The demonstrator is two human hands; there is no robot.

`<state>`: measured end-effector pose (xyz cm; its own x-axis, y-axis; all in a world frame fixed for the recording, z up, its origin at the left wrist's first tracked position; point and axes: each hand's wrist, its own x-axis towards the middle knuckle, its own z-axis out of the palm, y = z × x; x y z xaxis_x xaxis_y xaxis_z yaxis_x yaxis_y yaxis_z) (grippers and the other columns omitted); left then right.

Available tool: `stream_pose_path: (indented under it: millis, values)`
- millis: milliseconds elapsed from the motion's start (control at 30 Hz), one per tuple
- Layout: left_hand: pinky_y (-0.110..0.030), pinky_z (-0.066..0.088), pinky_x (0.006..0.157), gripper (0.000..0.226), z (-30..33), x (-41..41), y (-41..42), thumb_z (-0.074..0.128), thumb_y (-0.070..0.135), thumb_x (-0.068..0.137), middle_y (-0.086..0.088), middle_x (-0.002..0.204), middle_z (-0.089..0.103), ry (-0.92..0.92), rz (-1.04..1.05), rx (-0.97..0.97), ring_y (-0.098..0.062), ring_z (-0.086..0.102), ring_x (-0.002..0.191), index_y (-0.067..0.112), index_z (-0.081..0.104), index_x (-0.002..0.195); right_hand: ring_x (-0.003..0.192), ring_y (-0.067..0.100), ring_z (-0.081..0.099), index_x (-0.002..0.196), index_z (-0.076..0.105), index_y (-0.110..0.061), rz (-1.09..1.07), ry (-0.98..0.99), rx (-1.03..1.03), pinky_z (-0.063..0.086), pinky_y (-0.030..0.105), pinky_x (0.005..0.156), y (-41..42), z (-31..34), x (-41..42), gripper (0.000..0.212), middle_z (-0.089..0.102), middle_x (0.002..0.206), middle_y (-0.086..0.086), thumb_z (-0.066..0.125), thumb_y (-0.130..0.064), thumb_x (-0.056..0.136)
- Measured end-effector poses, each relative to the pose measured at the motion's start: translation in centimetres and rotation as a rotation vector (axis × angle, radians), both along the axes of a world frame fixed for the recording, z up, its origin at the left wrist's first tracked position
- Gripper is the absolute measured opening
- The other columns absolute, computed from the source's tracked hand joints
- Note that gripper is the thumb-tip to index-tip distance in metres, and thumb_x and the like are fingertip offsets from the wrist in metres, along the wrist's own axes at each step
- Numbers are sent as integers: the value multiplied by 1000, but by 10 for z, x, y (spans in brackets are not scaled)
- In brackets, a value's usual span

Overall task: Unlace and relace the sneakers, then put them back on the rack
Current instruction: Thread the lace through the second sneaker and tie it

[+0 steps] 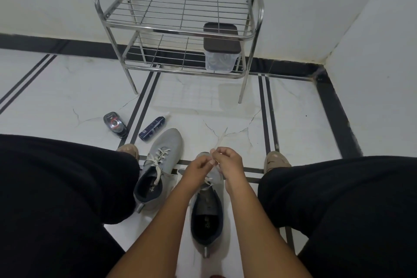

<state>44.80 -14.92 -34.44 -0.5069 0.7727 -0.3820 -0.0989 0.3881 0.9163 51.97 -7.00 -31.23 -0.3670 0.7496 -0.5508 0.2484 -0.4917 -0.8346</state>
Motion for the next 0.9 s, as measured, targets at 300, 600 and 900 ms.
stream_pose_path:
  millis: [300, 600, 900]
  values:
    - [-32, 46, 70, 19, -16, -21, -9, 57, 26, 93, 3, 74, 62, 362, -97, -296, -18, 59, 74, 22, 60, 75, 66, 13, 50, 87, 65, -10, -31, -64, 2, 44, 25, 61, 13, -6, 7, 7, 59, 74, 1, 67, -17, 87]
    - [-28, 43, 79, 14, -11, -12, -4, 50, 20, 96, 7, 87, 65, 229, -52, -160, -14, 58, 89, 25, 63, 98, 73, 15, 58, 82, 65, -17, 241, -266, 128, 50, 30, 67, 9, -12, 11, 5, 65, 81, 0, 66, -12, 83]
    - [-31, 44, 70, 12, -18, -18, -6, 60, 25, 91, 3, 70, 59, 203, 10, -203, -17, 56, 73, 18, 65, 83, 68, 13, 59, 78, 67, -13, 173, -203, 83, 54, 27, 72, 11, -19, 11, 14, 65, 72, 4, 62, -8, 89]
